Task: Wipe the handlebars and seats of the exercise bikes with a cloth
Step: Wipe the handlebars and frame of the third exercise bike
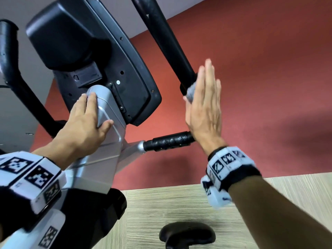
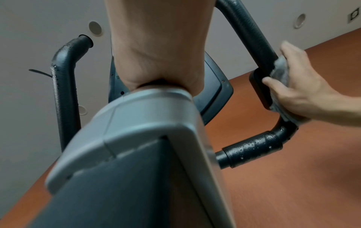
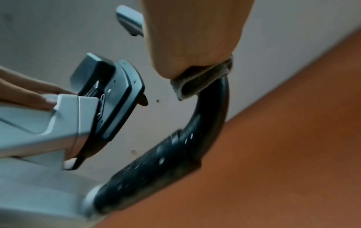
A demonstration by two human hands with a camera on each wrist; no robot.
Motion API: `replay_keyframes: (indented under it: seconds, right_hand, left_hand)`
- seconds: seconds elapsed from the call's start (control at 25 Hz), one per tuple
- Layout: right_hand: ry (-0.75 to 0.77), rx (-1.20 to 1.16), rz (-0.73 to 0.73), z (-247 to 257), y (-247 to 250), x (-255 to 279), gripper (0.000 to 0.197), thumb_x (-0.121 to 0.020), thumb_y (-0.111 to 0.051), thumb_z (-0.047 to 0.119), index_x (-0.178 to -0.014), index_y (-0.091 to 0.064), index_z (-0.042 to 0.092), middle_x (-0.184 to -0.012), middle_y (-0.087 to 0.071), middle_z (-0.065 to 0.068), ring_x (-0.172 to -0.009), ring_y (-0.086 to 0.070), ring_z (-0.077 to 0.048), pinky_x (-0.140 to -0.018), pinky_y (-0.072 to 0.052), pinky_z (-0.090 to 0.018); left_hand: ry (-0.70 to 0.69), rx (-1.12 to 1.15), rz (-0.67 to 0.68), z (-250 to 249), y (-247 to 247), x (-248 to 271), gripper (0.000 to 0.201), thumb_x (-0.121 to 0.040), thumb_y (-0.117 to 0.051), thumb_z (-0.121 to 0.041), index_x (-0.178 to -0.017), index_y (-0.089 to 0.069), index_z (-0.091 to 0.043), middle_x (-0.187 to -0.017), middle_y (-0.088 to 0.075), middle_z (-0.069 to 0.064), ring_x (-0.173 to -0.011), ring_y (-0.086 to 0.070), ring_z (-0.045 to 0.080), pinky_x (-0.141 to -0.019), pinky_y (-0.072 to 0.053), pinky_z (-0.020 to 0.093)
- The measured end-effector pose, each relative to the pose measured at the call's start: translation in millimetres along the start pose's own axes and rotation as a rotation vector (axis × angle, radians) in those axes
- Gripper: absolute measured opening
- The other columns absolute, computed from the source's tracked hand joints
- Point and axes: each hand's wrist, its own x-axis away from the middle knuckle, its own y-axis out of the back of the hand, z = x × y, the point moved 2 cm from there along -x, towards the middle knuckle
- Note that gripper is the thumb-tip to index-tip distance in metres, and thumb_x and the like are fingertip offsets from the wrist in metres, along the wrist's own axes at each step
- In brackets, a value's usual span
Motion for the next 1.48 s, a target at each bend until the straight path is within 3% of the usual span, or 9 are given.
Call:
replay_keyframes:
  seconds: [0.08, 0.28, 0.52, 0.68, 0.88, 1.08, 1.2, 1.32, 1.48]
  right_hand:
    - [0.039, 0.038, -0.011, 2, -3, -10, 0.078, -0.096, -0.066, 0.01, -0.156, -0.019, -0.007, -0.164, -0.024, -0.026, -0.154, -0.025, -0.034, -0.125, -0.027, -0.046]
    - [-0.286, -0.106, -0.018, -6, -9, 60, 0.086, -0.095, -0.07, 0.011, -0.153, -0.01, -0.01, -0.163, -0.018, -0.033, -0.153, -0.023, -0.038, -0.124, -0.03, -0.046]
    - [-0.481, -0.198, -0.107, 3, -15, 51, 0.083, -0.094, -0.064, 0.017, -0.154, -0.015, -0.014, -0.163, -0.018, -0.03, -0.152, -0.024, -0.035, -0.122, -0.029, -0.052]
    - [-0.571, -0.432, -0.022, 4, -22, 92, 0.085, -0.101, -0.055, 0.017, -0.159, 0.004, -0.003, -0.168, 0.001, -0.022, -0.158, -0.009, -0.03, -0.124, -0.027, -0.049]
    - [-0.302, -0.4, 0.265, 9, 17, 165, 0.081, -0.106, -0.045, 0.01, -0.161, 0.015, 0.016, -0.17, 0.018, -0.003, -0.159, -0.002, -0.027, -0.127, -0.018, -0.052]
    - [0.063, 0.028, 0.407, 9, -10, 123, 0.085, -0.087, -0.051, -0.021, -0.159, -0.01, -0.003, -0.169, -0.005, -0.02, -0.158, -0.005, -0.031, -0.127, 0.001, -0.045]
    - [0.174, 0.145, 0.489, 21, -22, 110, 0.064, -0.094, -0.019, -0.013, -0.158, -0.018, -0.006, -0.168, -0.013, -0.023, -0.157, -0.01, -0.033, -0.126, 0.006, -0.043]
    - [0.319, 0.206, 0.527, 18, -17, 115, 0.068, -0.095, 0.009, -0.006, -0.159, -0.014, -0.005, -0.168, -0.011, -0.022, -0.157, -0.01, -0.033, -0.128, -0.004, -0.043]
    - [0.066, 0.183, 0.526, 33, -26, 105, 0.063, -0.101, -0.04, -0.002, -0.159, -0.015, -0.006, -0.169, -0.008, -0.023, -0.158, -0.005, -0.033, -0.128, 0.005, -0.043]
  left_hand:
    - [0.001, 0.003, -0.013, 1, 0, -2, 0.088, -0.099, -0.061, -0.035, -0.163, -0.007, -0.007, -0.169, -0.005, 0.019, -0.157, -0.002, 0.029, -0.128, -0.005, 0.039]
    - [0.005, 0.019, -0.014, -2, 1, 0, 0.087, -0.099, -0.061, -0.034, -0.162, -0.007, -0.005, -0.169, -0.005, 0.021, -0.157, -0.001, 0.029, -0.127, -0.003, 0.036]
    - [0.024, 0.014, -0.013, -3, 2, 1, 0.087, -0.099, -0.059, -0.037, -0.163, -0.007, -0.009, -0.169, -0.004, 0.018, -0.157, -0.002, 0.03, -0.128, -0.005, 0.039]
    - [0.012, -0.004, -0.02, -2, 1, -1, 0.086, -0.1, -0.059, -0.037, -0.162, -0.008, -0.008, -0.168, -0.007, 0.019, -0.155, -0.006, 0.034, -0.127, -0.007, 0.041]
    - [0.009, -0.003, -0.011, -1, 1, -1, 0.087, -0.099, -0.059, -0.038, -0.162, -0.007, -0.008, -0.168, -0.005, 0.02, -0.156, -0.004, 0.033, -0.128, -0.007, 0.042]
    - [0.021, -0.008, -0.012, 0, 1, -2, 0.087, -0.1, -0.059, -0.038, -0.163, -0.007, -0.009, -0.169, -0.004, 0.019, -0.156, -0.003, 0.032, -0.128, -0.006, 0.04]
    - [0.019, -0.003, -0.01, -1, 1, -2, 0.087, -0.1, -0.059, -0.038, -0.162, -0.007, -0.009, -0.169, -0.006, 0.018, -0.156, -0.004, 0.033, -0.128, -0.007, 0.041]
    - [0.023, 0.004, -0.004, -3, 2, -1, 0.086, -0.1, -0.059, -0.038, -0.163, -0.007, -0.01, -0.169, -0.005, 0.017, -0.156, -0.004, 0.032, -0.128, -0.007, 0.041]
    - [0.026, 0.002, -0.004, -4, 4, 1, 0.086, -0.101, -0.059, -0.036, -0.163, -0.006, -0.009, -0.169, -0.004, 0.018, -0.156, -0.003, 0.032, -0.128, -0.006, 0.039]
